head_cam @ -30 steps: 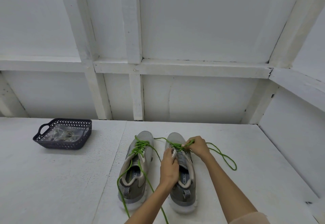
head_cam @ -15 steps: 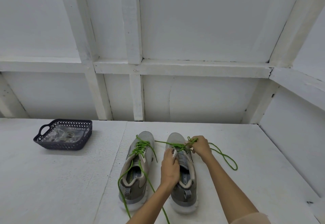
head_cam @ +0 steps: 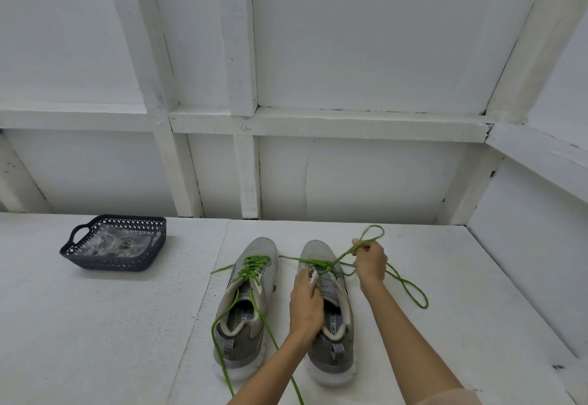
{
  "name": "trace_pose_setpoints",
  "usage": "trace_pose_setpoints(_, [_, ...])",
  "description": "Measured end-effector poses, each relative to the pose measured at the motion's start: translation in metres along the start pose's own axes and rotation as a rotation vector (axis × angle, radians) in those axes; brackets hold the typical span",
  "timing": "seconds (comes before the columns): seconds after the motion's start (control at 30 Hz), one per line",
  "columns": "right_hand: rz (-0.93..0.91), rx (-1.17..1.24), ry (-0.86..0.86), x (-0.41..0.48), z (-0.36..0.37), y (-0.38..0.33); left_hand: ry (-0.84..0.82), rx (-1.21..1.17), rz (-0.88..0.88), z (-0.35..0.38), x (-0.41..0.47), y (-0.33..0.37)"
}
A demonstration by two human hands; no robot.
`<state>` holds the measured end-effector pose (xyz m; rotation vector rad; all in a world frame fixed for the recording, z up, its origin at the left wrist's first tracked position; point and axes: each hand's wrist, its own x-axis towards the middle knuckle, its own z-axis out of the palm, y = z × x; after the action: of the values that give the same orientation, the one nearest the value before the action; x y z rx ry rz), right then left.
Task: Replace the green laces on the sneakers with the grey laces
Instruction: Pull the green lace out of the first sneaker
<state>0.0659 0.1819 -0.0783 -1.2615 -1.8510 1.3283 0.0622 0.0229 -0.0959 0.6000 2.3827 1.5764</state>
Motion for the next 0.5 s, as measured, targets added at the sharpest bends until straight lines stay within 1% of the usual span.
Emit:
trace_pose_setpoints(0.03, [0.014,0.033,0.044,0.001,-0.003,-0.002,0.003,0.004,-0.003,0.0,0.0,0.001])
trace_pose_setpoints(0.07, [0.024,0.029,-0.003,0.002,-0.005,-0.002,0.008,0.004,-0.004,0.0,0.0,0.001])
trace_pose_setpoints(0.17, [0.063,-0.114,-0.388,-0.002,-0.008,-0.001,0.009,0.012,-0.01,0.0,0.0,0.001])
trace_pose_setpoints(0.2, [0.074,-0.157,-0.463,-0.004,-0.009,0.0,0.01,0.017,-0.012,0.0,0.0,0.001])
trace_pose_setpoints(0.23, [0.083,-0.162,-0.492,-0.004,-0.009,0.002,0.012,0.02,-0.011,0.0,0.0,0.002])
trace_pose_setpoints(0.37, [0.101,-0.078,-0.508,-0.011,-0.014,0.002,0.02,0.023,-0.012,0.0,-0.001,0.003])
trace_pose_setpoints(0.5, [0.022,-0.062,-0.535,-0.011,-0.018,0.004,0.03,0.026,-0.018,0.0,-0.002,0.004])
